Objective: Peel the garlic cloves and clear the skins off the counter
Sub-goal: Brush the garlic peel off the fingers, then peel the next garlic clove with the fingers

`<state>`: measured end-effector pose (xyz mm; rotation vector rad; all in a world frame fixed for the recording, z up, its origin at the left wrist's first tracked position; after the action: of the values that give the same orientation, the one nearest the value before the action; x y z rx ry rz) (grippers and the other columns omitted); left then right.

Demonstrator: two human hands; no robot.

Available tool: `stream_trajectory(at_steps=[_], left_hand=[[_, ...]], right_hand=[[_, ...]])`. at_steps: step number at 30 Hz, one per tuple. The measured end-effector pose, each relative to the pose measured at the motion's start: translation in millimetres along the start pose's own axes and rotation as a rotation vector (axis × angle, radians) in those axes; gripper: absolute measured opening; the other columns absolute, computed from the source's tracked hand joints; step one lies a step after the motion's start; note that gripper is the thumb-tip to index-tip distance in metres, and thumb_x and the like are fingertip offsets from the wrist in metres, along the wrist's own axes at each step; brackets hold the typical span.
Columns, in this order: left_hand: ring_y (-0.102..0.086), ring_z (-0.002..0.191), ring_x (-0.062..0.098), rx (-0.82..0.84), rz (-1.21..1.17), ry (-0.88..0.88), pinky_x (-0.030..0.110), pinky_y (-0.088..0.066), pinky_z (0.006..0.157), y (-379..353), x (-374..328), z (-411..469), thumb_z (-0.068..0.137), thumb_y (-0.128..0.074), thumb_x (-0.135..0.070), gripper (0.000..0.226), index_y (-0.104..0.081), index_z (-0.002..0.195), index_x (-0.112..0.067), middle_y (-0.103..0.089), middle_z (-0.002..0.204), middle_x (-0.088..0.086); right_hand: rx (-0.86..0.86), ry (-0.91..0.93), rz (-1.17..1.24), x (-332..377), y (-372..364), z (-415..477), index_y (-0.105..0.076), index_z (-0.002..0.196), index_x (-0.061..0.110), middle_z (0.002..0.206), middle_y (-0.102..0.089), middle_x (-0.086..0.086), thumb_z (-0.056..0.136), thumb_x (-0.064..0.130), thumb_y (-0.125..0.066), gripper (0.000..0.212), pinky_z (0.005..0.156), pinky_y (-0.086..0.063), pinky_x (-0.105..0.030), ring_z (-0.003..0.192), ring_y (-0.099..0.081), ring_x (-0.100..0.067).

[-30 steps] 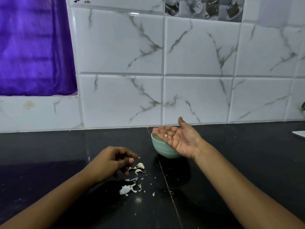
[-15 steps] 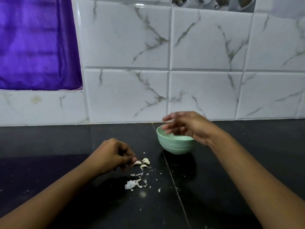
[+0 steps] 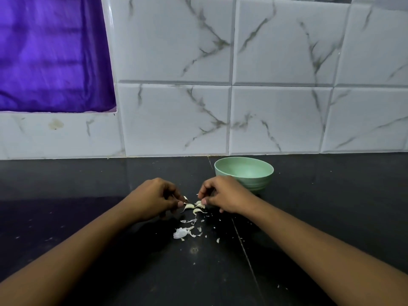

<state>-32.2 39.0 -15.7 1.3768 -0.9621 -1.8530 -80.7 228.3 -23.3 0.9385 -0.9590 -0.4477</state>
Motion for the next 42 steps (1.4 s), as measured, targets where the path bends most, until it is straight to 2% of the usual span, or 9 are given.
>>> stream_trajectory(at_steps=[4, 8, 11, 18, 24, 27, 29, 34, 42], left_hand=[[-0.061, 0.050, 0.000, -0.006, 0.034, -0.022, 0.022, -0.049, 0.066, -2.4, -0.7, 1.9, 0.081, -0.074, -0.029, 0.003, -0.071, 0.081, -0.029, -0.072, 0.077, -0.005], [-0.060, 0.049, -0.001, -0.023, 0.040, -0.033, 0.020, -0.047, 0.064, -3.9, -2.3, 1.8, 0.079, -0.075, -0.029, 0.008, -0.070, 0.076, -0.034, -0.071, 0.078, -0.007], [-0.063, 0.051, 0.004, -0.018, 0.030, -0.030, 0.021, -0.049, 0.064, -3.3, -2.1, 2.3, 0.079, -0.075, -0.029, 0.006, -0.071, 0.077, -0.033, -0.071, 0.078, -0.007], [-0.065, 0.051, 0.007, -0.037, 0.010, -0.042, 0.023, -0.051, 0.070, -1.4, 0.4, 1.6, 0.079, -0.076, -0.028, 0.005, -0.072, 0.082, -0.028, -0.072, 0.077, -0.006], [-0.065, 0.052, 0.004, -0.028, -0.004, -0.048, 0.009, -0.040, 0.050, -1.5, -2.9, 0.5, 0.078, -0.077, -0.023, 0.010, -0.073, 0.086, -0.027, -0.071, 0.076, -0.008], [-0.067, 0.056, 0.007, -0.022, -0.048, -0.060, 0.013, -0.045, 0.050, -2.0, -3.6, -0.4, 0.078, -0.077, -0.021, 0.012, -0.072, 0.088, -0.026, -0.071, 0.077, -0.007], [-0.069, 0.059, 0.010, -0.029, -0.146, -0.076, 0.023, -0.052, 0.051, -2.1, -5.7, -1.4, 0.079, -0.076, -0.016, 0.014, -0.071, 0.090, -0.024, -0.072, 0.078, -0.004], [-0.069, 0.064, 0.011, -0.077, -0.359, -0.152, 0.021, -0.052, 0.054, -2.8, -13.6, -5.4, 0.079, -0.075, -0.008, 0.019, -0.071, 0.089, -0.023, -0.073, 0.081, -0.001], [-0.066, 0.058, 0.012, -0.296, -0.751, -0.097, 0.021, -0.050, 0.047, -14.4, -23.7, -8.2, 0.075, -0.074, -0.010, 0.008, -0.075, 0.077, -0.019, -0.072, 0.069, 0.006]], right_hand=[[-0.024, 0.053, -0.108, 0.5, -6.9, 4.2, -0.072, 0.086, 0.020, 0.082, -0.072, 0.003, 0.075, 0.018, -0.077, 0.013, 0.071, -0.049, -0.024, 0.069, -0.059, -0.004], [-0.051, 0.066, -0.104, 0.7, -7.5, 2.6, -0.071, 0.088, 0.017, 0.082, -0.070, 0.003, 0.074, 0.018, -0.078, 0.015, 0.072, -0.049, -0.024, 0.069, -0.058, -0.004], [-0.103, 0.109, -0.119, 4.2, -4.2, 0.5, -0.072, 0.090, 0.019, 0.075, -0.056, 0.012, 0.077, 0.017, -0.075, 0.013, 0.072, -0.048, -0.025, 0.069, -0.054, -0.004], [0.018, 0.171, -0.270, 15.7, -7.1, -6.4, -0.072, 0.095, 0.025, 0.077, -0.051, 0.013, 0.079, 0.027, -0.073, 0.016, 0.070, -0.042, -0.025, 0.089, -0.058, -0.011], [0.079, 0.152, -0.193, 12.7, -4.0, -8.2, -0.066, 0.094, 0.016, 0.079, -0.059, 0.010, 0.085, 0.015, -0.067, 0.009, 0.070, -0.042, -0.023, 0.074, -0.052, -0.005], [0.108, 0.107, -0.011, 12.7, 1.8, -8.9, -0.064, 0.088, 0.017, 0.068, -0.056, 0.013, 0.086, 0.009, -0.066, 0.009, 0.059, -0.046, -0.018, 0.061, -0.052, -0.003], [0.147, 0.038, 0.300, 13.0, 5.9, -10.1, -0.060, 0.084, 0.016, 0.065, -0.055, 0.006, 0.087, 0.002, -0.064, 0.014, 0.048, -0.049, -0.017, 0.055, -0.053, -0.004], [0.183, -0.097, 0.946, 12.5, 17.2, -13.1, -0.054, 0.086, 0.007, 0.071, -0.062, -0.007, 0.086, -0.006, -0.059, 0.014, 0.054, -0.056, -0.022, 0.057, -0.063, -0.007], [0.079, -0.106, 1.185, 16.5, 12.7, -11.7, -0.058, 0.080, 0.006, 0.070, -0.067, -0.009, 0.084, -0.004, -0.062, 0.011, 0.057, -0.056, -0.018, 0.059, -0.067, -0.010]])
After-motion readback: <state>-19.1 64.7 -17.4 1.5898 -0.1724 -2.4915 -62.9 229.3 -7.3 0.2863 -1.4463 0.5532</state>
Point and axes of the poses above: each hand's wrist, its own z-axis towards the middle knuckle, its own y-axis out of the back of the hand, x = y × z, the point moved 1 cm from there along z, towards the middle knuckle
